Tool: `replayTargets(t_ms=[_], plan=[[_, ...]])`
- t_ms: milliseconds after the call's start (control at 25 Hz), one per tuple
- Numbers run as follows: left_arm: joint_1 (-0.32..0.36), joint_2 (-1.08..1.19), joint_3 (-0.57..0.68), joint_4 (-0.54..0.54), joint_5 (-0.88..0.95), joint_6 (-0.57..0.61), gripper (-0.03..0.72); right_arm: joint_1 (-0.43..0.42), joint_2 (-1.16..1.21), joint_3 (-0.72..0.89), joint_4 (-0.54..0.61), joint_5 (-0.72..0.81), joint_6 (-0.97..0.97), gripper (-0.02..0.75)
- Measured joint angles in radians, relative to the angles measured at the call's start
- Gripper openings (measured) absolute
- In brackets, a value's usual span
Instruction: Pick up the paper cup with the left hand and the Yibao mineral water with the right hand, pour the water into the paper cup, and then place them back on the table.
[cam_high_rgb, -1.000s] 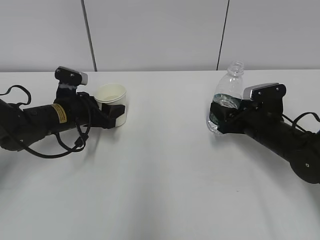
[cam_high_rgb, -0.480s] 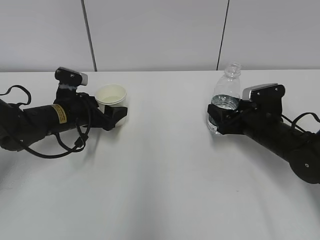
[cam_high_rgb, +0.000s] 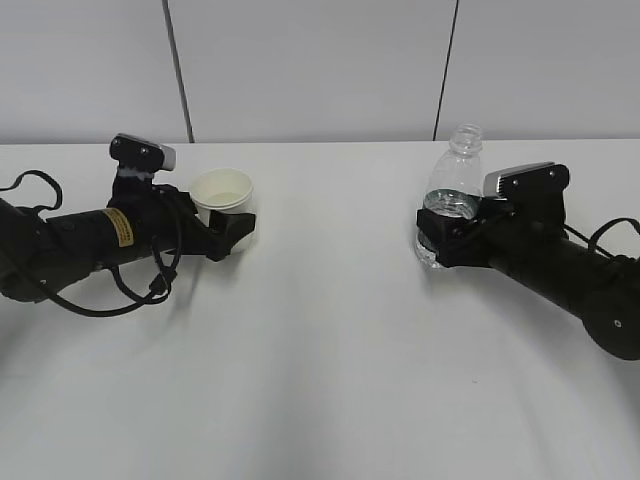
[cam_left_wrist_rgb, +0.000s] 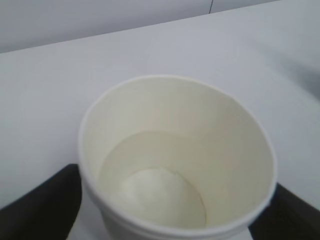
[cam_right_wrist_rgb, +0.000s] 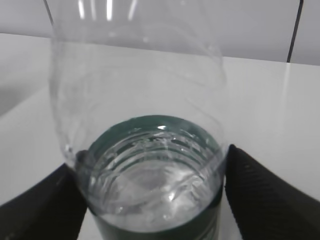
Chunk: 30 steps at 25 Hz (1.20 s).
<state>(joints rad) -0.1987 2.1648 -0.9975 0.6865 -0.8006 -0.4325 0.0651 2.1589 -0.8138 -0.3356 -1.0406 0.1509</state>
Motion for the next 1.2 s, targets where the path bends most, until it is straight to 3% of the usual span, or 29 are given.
replayTargets(t_ms=[600, 760, 800, 840, 1200], plan=[[0.000, -0.014, 0.002, 0.000, -0.005, 0.000, 0.591, 0.000, -0.004, 0.000, -0.038, 0.009, -0.003, 0.552], [0.000, -0.014, 0.002, 0.000, -0.005, 0.000, 0.591, 0.000, -0.004, 0.000, -0.051, 0.009, -0.001, 0.579], [0.000, -0.014, 0.002, 0.000, -0.005, 0.000, 0.591, 0.000, -0.004, 0.000, -0.051, 0.011, 0.011, 0.643], [0.000, -0.014, 0.002, 0.000, -0.005, 0.000, 0.591, 0.000, -0.004, 0.000, -0.051, 0.012, 0.013, 0.655], [0.000, -0.014, 0.002, 0.000, -0.005, 0.000, 0.591, 0.000, -0.042, 0.000, -0.057, 0.019, 0.043, 0.671]])
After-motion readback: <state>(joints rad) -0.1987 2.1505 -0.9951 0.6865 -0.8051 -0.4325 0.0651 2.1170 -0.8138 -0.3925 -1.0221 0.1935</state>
